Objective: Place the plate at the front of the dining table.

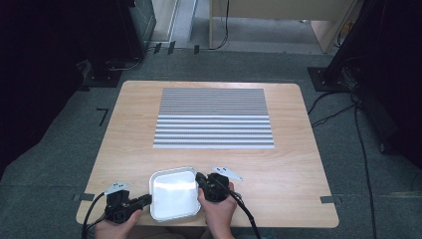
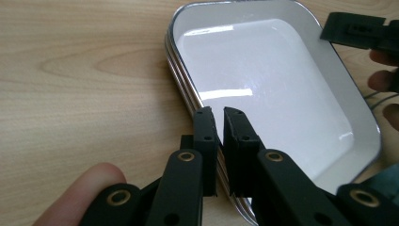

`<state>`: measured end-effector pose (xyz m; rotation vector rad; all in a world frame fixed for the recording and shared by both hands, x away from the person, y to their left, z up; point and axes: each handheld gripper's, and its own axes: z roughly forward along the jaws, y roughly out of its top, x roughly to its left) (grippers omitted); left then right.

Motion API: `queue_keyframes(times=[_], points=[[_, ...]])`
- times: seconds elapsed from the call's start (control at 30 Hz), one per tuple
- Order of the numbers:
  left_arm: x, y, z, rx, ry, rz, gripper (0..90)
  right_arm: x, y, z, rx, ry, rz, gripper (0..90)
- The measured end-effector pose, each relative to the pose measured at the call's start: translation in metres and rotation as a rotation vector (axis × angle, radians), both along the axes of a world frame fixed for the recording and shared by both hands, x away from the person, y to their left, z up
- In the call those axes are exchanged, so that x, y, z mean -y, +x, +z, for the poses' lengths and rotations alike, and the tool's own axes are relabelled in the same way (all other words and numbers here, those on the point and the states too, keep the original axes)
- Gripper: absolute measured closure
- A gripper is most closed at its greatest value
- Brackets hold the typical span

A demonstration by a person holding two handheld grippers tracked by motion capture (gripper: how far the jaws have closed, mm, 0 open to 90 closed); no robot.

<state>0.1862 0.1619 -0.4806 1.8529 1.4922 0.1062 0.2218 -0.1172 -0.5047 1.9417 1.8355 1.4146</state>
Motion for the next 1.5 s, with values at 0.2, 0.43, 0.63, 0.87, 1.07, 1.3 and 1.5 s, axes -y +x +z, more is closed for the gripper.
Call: queue_keyframes(times=[0.2,0.43,0.63,0.87,1.07,1.3,1.5], points=[[0.003,0.004,0.003,0.044,0.032,0.005,89.4,0.008,-0.003,0.001,-0.014,0.016,0.041,88.1],[0.001,0.009,0.003,0.031,0.016,0.003,90.0,0.007,0.006,0.008,0.008,-0.037,0.080,84.3],[-0.004,0.012,0.001,0.017,-0.027,0.003,90.0,0.001,0.015,0.003,-0.019,-0.083,0.093,83.9],[-0.003,0.012,0.001,0.009,-0.048,-0.006,83.5,-0.007,0.010,0.003,0.002,-0.113,0.012,87.2],[-0.003,0.011,0.003,0.005,-0.082,-0.016,78.2,-0.006,0.006,0.004,-0.004,-0.094,-0.069,87.6],[-0.002,0.011,0.003,-0.048,-0.113,-0.048,77.3,0.001,0.000,0.001,-0.004,-0.043,-0.143,87.2],[-0.002,0.012,0.000,-0.125,-0.153,-0.105,71.5,0.007,-0.003,0.001,0.016,-0.015,-0.140,88.6]])
